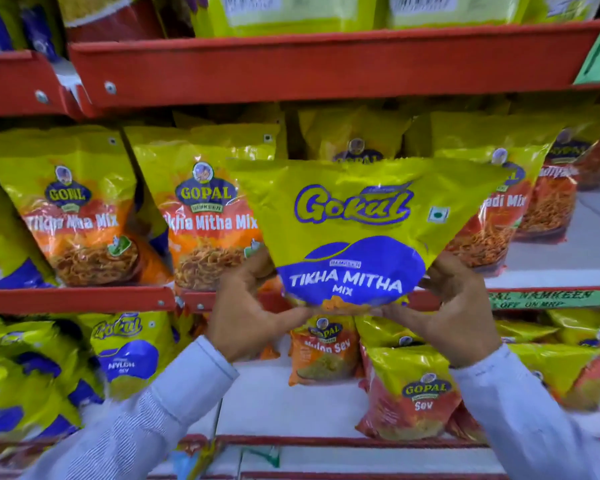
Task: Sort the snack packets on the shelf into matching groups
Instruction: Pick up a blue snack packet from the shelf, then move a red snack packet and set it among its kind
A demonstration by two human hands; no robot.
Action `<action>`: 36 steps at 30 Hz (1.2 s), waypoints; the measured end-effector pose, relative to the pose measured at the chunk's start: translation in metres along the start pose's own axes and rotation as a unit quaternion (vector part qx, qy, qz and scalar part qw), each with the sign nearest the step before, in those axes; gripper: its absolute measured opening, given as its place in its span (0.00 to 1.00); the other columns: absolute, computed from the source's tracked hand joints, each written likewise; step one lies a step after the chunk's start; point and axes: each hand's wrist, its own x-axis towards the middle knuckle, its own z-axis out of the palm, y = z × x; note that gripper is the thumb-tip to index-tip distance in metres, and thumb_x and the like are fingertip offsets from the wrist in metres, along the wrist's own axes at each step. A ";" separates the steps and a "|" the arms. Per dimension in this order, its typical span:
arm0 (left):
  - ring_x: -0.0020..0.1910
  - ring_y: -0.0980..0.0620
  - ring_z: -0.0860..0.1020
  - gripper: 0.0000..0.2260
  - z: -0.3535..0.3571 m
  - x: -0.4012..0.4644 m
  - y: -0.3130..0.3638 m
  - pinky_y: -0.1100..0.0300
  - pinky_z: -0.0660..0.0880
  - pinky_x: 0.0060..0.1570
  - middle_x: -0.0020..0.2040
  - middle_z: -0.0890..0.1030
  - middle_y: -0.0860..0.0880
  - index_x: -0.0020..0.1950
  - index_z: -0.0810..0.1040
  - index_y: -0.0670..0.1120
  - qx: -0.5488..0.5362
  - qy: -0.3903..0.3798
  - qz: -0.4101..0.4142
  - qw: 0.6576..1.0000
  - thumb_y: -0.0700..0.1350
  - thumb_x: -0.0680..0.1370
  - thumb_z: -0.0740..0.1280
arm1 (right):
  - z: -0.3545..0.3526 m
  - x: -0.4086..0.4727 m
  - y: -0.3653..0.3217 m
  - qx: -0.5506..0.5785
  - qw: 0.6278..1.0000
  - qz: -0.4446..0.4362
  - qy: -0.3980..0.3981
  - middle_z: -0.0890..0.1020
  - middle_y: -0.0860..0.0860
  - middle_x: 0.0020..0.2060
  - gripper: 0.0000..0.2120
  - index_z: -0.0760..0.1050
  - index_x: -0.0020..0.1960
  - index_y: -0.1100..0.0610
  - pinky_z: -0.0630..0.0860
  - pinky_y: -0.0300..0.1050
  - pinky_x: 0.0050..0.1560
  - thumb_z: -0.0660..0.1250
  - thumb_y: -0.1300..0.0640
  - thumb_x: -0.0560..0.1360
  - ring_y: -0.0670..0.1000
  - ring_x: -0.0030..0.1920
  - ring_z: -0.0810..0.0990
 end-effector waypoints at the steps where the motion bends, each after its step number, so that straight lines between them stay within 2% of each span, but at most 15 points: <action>1: 0.59 0.50 0.85 0.29 -0.009 -0.013 -0.004 0.54 0.82 0.58 0.59 0.87 0.56 0.60 0.82 0.53 0.001 0.004 0.003 1.000 0.41 0.61 0.83 | 0.009 -0.013 -0.004 -0.002 1.000 0.003 -0.001 0.86 0.34 0.49 0.28 0.80 0.56 0.42 0.80 0.31 0.48 0.84 0.52 0.57 0.36 0.48 0.85; 3: 0.56 0.49 0.86 0.26 -0.024 -0.042 -0.019 0.53 0.83 0.55 0.56 0.88 0.55 0.58 0.84 0.50 0.013 0.006 -0.008 1.000 0.43 0.61 0.83 | 0.032 -0.039 -0.009 0.001 1.000 0.016 -0.012 0.84 0.27 0.46 0.26 0.80 0.53 0.39 0.77 0.24 0.44 0.83 0.49 0.58 0.30 0.45 0.83; 6: 0.53 0.61 0.86 0.23 -0.041 -0.084 -0.055 0.65 0.81 0.52 0.53 0.87 0.64 0.54 0.83 0.51 0.064 -0.005 -0.058 0.996 0.49 0.61 0.82 | 0.073 -0.072 0.014 0.019 0.997 0.055 -0.058 0.80 0.19 0.42 0.26 0.76 0.48 0.39 0.70 0.15 0.40 0.82 0.55 0.55 0.21 0.41 0.77; 9: 0.51 0.64 0.85 0.24 -0.050 -0.121 -0.109 0.66 0.81 0.51 0.52 0.87 0.66 0.53 0.81 0.54 0.060 -0.020 -0.152 0.986 0.49 0.59 0.82 | 0.110 -0.100 0.077 0.032 0.978 0.176 -0.104 0.86 0.29 0.42 0.30 0.78 0.52 0.49 0.76 0.23 0.43 0.84 0.68 0.57 0.30 0.43 0.83; 12: 0.49 0.64 0.85 0.24 -0.056 -0.144 -0.163 0.68 0.81 0.47 0.51 0.87 0.65 0.54 0.81 0.54 0.048 -0.034 -0.233 0.971 0.48 0.59 0.81 | 0.149 -0.115 0.127 0.024 0.950 0.260 -0.171 0.86 0.44 0.48 0.30 0.75 0.53 0.50 0.78 0.27 0.46 0.77 0.78 0.62 0.32 0.45 0.84; 14: 0.47 0.67 0.84 0.25 -0.059 -0.149 -0.193 0.69 0.80 0.45 0.49 0.87 0.67 0.55 0.80 0.54 0.046 -0.045 -0.264 0.962 0.47 0.59 0.80 | 0.172 -0.115 0.148 0.018 0.937 0.290 -0.194 0.85 0.55 0.50 0.30 0.75 0.52 0.52 0.81 0.37 0.49 0.73 0.81 0.63 0.37 0.44 0.83; 16: 0.45 0.70 0.83 0.26 -0.061 -0.147 -0.220 0.68 0.80 0.44 0.47 0.87 0.69 0.56 0.78 0.55 0.061 -0.061 -0.275 0.957 0.42 0.60 0.80 | 0.189 -0.110 0.163 0.003 0.929 0.310 -0.201 0.86 0.51 0.47 0.29 0.75 0.53 0.52 0.81 0.46 0.49 0.73 0.78 0.61 0.39 0.44 0.82; 18: 0.45 0.69 0.83 0.27 -0.063 -0.141 -0.237 0.61 0.81 0.49 0.48 0.88 0.63 0.56 0.78 0.54 0.076 -0.085 -0.292 0.950 0.36 0.63 0.80 | 0.202 -0.103 0.173 -0.008 0.928 0.311 -0.204 0.87 0.39 0.41 0.27 0.74 0.50 0.49 0.78 0.38 0.45 0.74 0.73 0.59 0.32 0.39 0.79; 20: 0.46 0.57 0.84 0.24 -0.065 -0.132 -0.237 0.47 0.82 0.55 0.53 0.88 0.48 0.58 0.78 0.50 0.080 -0.091 -0.317 0.941 0.38 0.65 0.79 | 0.210 -0.098 0.173 -0.029 0.924 0.323 -0.204 0.88 0.51 0.51 0.28 0.73 0.52 0.51 0.79 0.45 0.53 0.75 0.75 0.62 0.39 0.46 0.81; 22: 0.52 0.47 0.85 0.25 -0.068 -0.126 -0.224 0.47 0.81 0.56 0.57 0.86 0.41 0.63 0.78 0.46 0.119 -0.092 -0.313 0.938 0.47 0.66 0.76 | 0.212 -0.093 0.162 -0.051 0.921 0.329 -0.202 0.83 0.63 0.60 0.26 0.74 0.59 0.57 0.77 0.58 0.64 0.74 0.76 0.66 0.53 0.57 0.81; 23: 0.56 0.43 0.84 0.27 -0.070 -0.125 -0.216 0.52 0.79 0.55 0.59 0.86 0.41 0.66 0.77 0.45 0.154 -0.101 -0.299 0.936 0.49 0.69 0.76 | 0.211 -0.092 0.154 -0.079 0.920 0.321 -0.209 0.82 0.63 0.61 0.25 0.74 0.62 0.60 0.76 0.60 0.65 0.75 0.72 0.68 0.56 0.60 0.81; 25: 0.65 0.39 0.80 0.31 -0.078 -0.128 -0.196 0.56 0.75 0.58 0.68 0.80 0.40 0.74 0.69 0.42 0.240 -0.120 -0.256 0.929 0.53 0.76 0.72 | 0.206 -0.089 0.128 -0.202 0.910 0.277 -0.233 0.85 0.59 0.57 0.26 0.73 0.66 0.61 0.77 0.51 0.59 0.75 0.62 0.69 0.59 0.58 0.83; 28: 0.78 0.38 0.65 0.38 -0.097 -0.133 -0.159 0.39 0.68 0.74 0.80 0.66 0.41 0.80 0.60 0.42 0.422 -0.080 -0.122 0.895 0.63 0.76 0.60 | 0.197 -0.082 0.071 -0.345 0.908 0.152 -0.184 0.85 0.60 0.55 0.31 0.69 0.71 0.60 0.81 0.54 0.53 0.73 0.57 0.70 0.63 0.55 0.83; 33: 0.83 0.38 0.53 0.36 -0.152 -0.096 -0.093 0.31 0.55 0.77 0.83 0.59 0.44 0.81 0.59 0.49 0.561 0.028 0.046 0.826 0.63 0.77 0.61 | 0.236 -0.040 -0.023 -0.368 0.913 -0.165 -0.067 0.83 0.57 0.62 0.24 0.75 0.68 0.61 0.81 0.54 0.59 0.69 0.59 0.72 0.59 0.57 0.83; 36: 0.82 0.36 0.54 0.35 -0.184 -0.069 -0.069 0.30 0.53 0.77 0.83 0.60 0.42 0.80 0.61 0.49 0.595 0.083 0.070 0.796 0.62 0.77 0.62 | 0.269 -0.009 -0.058 -0.363 0.904 -0.215 -0.071 0.80 0.57 0.65 0.23 0.73 0.70 0.62 0.79 0.55 0.62 0.62 0.57 0.75 0.60 0.61 0.81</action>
